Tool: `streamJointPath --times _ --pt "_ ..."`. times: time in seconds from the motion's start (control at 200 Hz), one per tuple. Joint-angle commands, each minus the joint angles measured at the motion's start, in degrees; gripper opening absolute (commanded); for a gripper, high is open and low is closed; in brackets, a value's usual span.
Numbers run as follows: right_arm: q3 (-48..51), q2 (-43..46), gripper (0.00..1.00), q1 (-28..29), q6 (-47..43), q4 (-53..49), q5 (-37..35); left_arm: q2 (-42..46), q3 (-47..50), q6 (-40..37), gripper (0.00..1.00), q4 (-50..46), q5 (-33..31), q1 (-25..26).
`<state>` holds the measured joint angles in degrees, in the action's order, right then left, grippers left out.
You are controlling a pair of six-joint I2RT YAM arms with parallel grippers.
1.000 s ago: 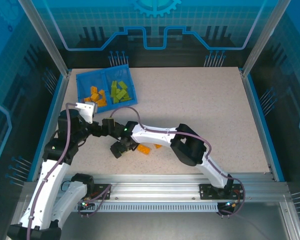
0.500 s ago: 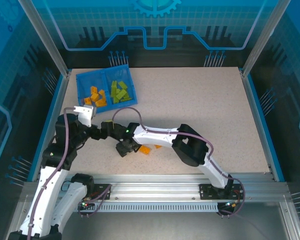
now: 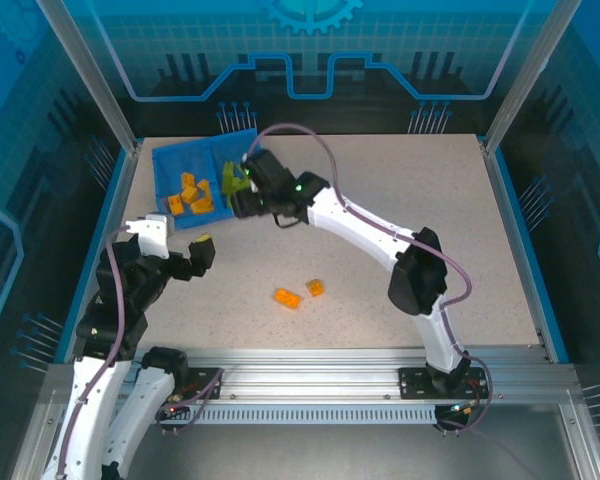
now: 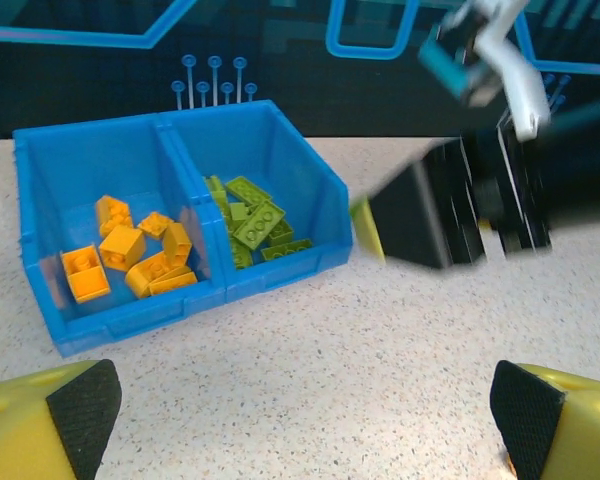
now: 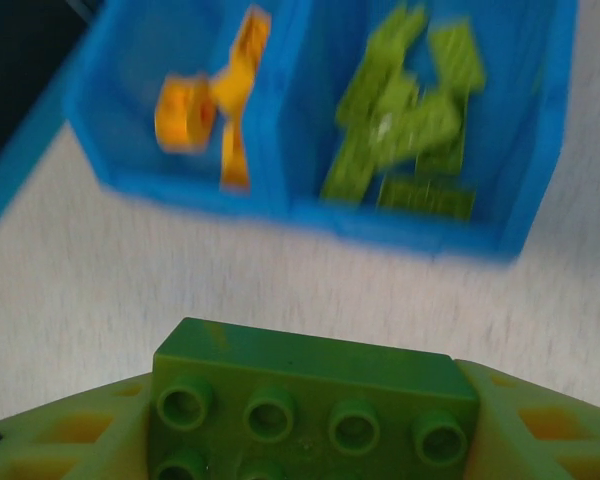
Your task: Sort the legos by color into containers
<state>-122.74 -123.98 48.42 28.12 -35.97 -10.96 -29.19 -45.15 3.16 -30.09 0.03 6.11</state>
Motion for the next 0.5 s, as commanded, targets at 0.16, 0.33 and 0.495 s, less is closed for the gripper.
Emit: streamJointPath --times 0.16,0.33,0.495 --pt "-32.0 -24.7 0.56 -2.5 -1.7 -5.8 -4.2 -3.5 0.5 5.4 0.99 1.3 0.4 -0.2" --pt "-33.0 -28.9 0.56 -3.3 -0.7 1.3 -4.0 -4.0 1.0 6.1 0.99 2.3 3.2 -0.4" --pt "-33.1 -32.1 0.56 -3.7 0.4 8.3 -1.5 -4.1 1.3 6.8 0.99 2.6 4.1 -0.4"
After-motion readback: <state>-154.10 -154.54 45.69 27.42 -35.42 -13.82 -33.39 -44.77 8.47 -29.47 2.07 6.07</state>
